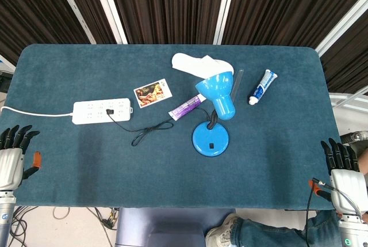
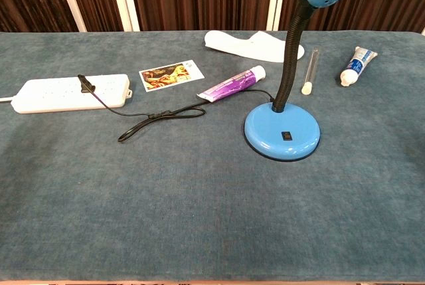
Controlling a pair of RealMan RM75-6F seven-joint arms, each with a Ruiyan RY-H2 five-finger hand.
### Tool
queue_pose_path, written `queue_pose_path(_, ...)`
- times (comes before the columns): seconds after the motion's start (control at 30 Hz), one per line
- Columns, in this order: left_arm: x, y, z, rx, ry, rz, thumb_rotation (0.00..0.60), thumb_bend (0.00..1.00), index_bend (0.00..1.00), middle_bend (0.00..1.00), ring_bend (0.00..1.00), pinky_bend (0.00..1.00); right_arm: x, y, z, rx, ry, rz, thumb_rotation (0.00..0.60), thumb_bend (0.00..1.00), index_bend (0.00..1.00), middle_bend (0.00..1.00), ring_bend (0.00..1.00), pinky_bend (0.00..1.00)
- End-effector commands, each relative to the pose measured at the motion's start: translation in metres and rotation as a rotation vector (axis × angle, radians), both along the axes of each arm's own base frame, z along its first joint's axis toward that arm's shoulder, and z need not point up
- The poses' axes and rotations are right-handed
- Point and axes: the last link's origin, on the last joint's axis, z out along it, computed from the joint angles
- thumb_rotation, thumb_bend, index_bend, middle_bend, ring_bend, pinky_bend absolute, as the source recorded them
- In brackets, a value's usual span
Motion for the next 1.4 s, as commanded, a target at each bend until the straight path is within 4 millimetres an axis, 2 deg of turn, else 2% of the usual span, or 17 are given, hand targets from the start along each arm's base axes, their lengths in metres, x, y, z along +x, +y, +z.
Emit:
queue_pose_path(0.03,0.0,0.0,0.0,0.0,0.001,0.0,0.6,0.53,0.22,0.1,0.01,0.0,0.0,0.0,0.0,0.001,0.001,-0.001,0.6,0.2,0.0,0.02,0.01,0.0)
queue_pose_path(0.77,0.001,-0.001,0.0,0.001,0.0,-0.004,0.6,0.53,0.22,0.1,0.01,0.0,0.001,0.002,-0.003,0.045,0.004,0.007,0.6,0.2,0.0,0.02,0.02,0.01)
queue_pose_path(0.9,0.001,0.0,0.0,-0.001,-0.004,0.0,0.6,0.53,0.22,0.1,0.01,0.0,0.008,0.006,-0.009,0.115,-0.008,0.03,0.6,0.21,0.0,0.03,0.1,0.12)
queue_pose_path(1.03,0.0,0.0,0.001,0.005,-0.008,0.004,0.6,0.53,0.22,0.1,0.01,0.0,0.017,0.004,-0.018,0.224,0.001,0.053,0.6,0.3,0.0,0.17,0.26,0.25)
queue_pose_path(1.17,0.001,0.0,0.0,0.003,-0.007,0.005,0.6,0.53,0.22,0.1,0.01,0.0,0.031,-0.015,-0.032,0.33,-0.017,0.081,0.6,0.33,0.0,0.32,0.41,0.35)
queue_pose_path(1.4,0.0,0.0,0.0,0.002,-0.009,0.01,0.6,0.53,0.22,0.1,0.01,0.0,0.061,-0.046,-0.061,0.454,-0.007,0.121,0.6,0.37,0.0,0.45,0.55,0.47)
